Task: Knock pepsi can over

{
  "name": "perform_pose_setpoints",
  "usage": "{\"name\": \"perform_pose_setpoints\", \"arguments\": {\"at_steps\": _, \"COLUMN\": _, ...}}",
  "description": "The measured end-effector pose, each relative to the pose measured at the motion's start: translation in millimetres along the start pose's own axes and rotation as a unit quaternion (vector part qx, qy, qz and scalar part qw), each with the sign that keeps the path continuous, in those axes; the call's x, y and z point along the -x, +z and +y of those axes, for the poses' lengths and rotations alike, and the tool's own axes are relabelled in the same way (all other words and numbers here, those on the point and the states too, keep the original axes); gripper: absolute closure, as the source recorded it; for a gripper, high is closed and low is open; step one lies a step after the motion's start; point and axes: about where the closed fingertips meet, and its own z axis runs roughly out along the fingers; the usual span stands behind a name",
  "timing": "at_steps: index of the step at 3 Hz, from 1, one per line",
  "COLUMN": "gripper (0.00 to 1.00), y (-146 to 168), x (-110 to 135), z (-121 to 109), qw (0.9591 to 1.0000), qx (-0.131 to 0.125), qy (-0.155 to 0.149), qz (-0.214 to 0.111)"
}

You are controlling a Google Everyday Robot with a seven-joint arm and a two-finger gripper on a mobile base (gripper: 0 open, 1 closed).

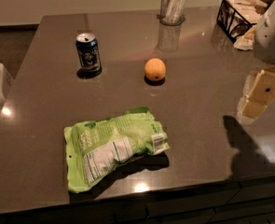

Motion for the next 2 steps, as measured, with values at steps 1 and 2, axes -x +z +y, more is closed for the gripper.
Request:
{"name": "perform_pose_setpoints", "arguments": {"at_steps": 1, "gripper": 0.0, "y": -1.1, "x": 2.5, "z": -1.4, "qw": 1.0, "qx": -0.005, "qy": 0.0, "qz": -0.002}}
{"name": "perform_pose_setpoints", "arguments": {"at_steps": 2, "gripper": 0.0, "y": 2.7, "x": 19.9, "z": -10.9, "qw": 0.9986, "qx": 0.001, "qy": 0.01, "qz": -0.051}}
